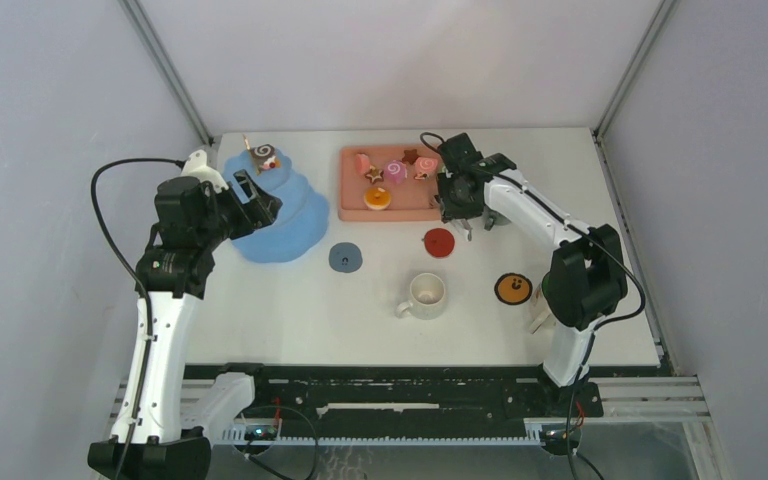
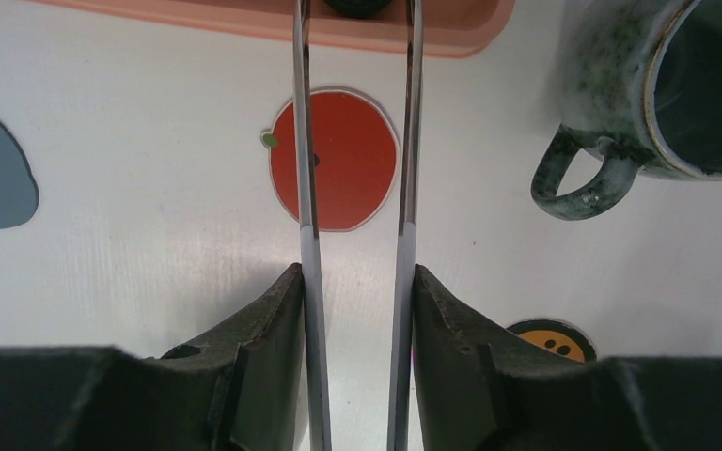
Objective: Serve the afternoon tea
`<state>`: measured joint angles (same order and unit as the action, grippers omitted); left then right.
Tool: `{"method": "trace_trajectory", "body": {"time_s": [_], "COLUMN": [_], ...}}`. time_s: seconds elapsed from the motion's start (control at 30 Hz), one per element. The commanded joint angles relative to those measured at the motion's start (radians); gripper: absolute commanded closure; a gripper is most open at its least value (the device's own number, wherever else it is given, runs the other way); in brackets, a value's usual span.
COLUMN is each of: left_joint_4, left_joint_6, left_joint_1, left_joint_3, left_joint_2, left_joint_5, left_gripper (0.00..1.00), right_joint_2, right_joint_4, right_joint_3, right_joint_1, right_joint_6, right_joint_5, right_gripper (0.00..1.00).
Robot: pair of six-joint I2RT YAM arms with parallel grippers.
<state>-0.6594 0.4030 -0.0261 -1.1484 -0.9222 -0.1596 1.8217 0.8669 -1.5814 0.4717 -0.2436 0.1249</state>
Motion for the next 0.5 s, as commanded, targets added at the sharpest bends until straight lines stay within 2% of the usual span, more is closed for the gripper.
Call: {"method": "trace_trajectory", "body": {"time_s": [0.0,0.23,0.47], "left_joint_4": [0.04,0.032,0.029], "left_joint_6": [0.004,-0.002,0.013], "left_joint_1": [-0.006,-0.007,-0.006], "left_joint_3": [-0.005,-0.026,-0.04], "left_joint_2": [0.013,0.011,-0.004], "left_joint_5": [-0.003,0.007,-0.016], "left_gripper": [0.19,0.19,0.19], "right_joint_2": [-0.052,-0.078,-0.117], "right_joint_4": [-0.027,-0.062,-0.092], "right_joint_3": [-0.045,-0.059,-0.077], "right_joint_1": [0.001,-0.001,0.012], "right_joint_6": [0.0,-0.006,-0.002], "right_joint_5": [-0.004,-0.002,-0.003], "right_gripper": [0.62,0.72,0.74]}}
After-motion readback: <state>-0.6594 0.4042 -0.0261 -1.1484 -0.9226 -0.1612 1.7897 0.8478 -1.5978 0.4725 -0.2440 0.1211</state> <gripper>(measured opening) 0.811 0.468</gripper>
